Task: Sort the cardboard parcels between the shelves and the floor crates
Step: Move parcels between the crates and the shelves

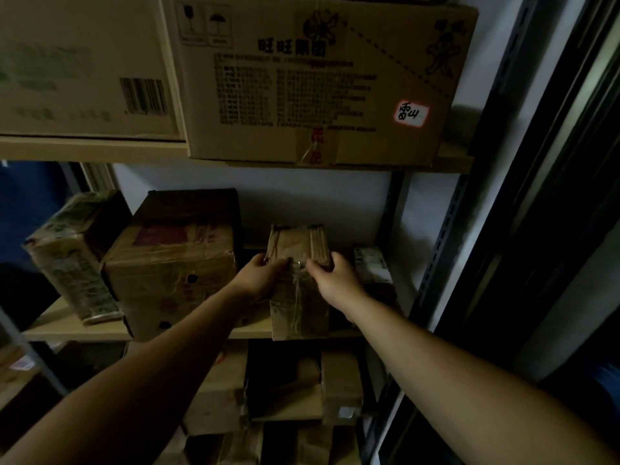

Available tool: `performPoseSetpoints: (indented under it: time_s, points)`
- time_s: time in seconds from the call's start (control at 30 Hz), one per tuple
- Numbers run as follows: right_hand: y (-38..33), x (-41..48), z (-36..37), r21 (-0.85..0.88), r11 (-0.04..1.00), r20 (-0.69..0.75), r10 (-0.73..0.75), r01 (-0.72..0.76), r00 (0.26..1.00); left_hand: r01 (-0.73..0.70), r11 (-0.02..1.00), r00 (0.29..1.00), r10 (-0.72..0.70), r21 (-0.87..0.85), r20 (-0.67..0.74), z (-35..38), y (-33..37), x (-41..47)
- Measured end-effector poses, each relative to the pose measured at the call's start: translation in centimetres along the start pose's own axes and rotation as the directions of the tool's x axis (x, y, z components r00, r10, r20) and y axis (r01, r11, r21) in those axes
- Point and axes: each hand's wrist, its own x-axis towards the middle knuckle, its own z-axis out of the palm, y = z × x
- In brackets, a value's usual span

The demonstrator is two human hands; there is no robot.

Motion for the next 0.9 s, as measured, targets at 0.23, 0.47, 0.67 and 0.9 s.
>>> performPoseSetpoints:
  time_s: [0.23, 0.47, 0.67, 0.9]
  points:
    - [0.4, -0.1, 0.9, 0.048, 0.998, 0.049, 0.034, -0.036, 0.998, -0.049, 0.999, 0.993, 0.048, 0.008, 0.106, -0.5, -1.1, 0.0]
    - [0.2, 0.0, -0.2, 0.136, 0.991, -0.003, -0.014, 0.014, 1.000, -0.138, 0.990, 0.972, 0.133, 0.013, 0.193, -0.3, -1.2, -0.1]
    - [-0.5, 0.2, -0.2, 0.178, 0.977, -0.083, -0.107, 0.120, 0.991, -0.143, 0.970, 0.977, 0.106, 0.198, 0.184, -1.1, -1.7, 0.7]
    - [-0.5, 0.6, 0.4, 0.066, 0.996, -0.014, -0.064, 0.065, 0.998, -0.198, 0.941, 0.972, 0.152, 0.274, 0.180, -0.6, -2.3, 0.2]
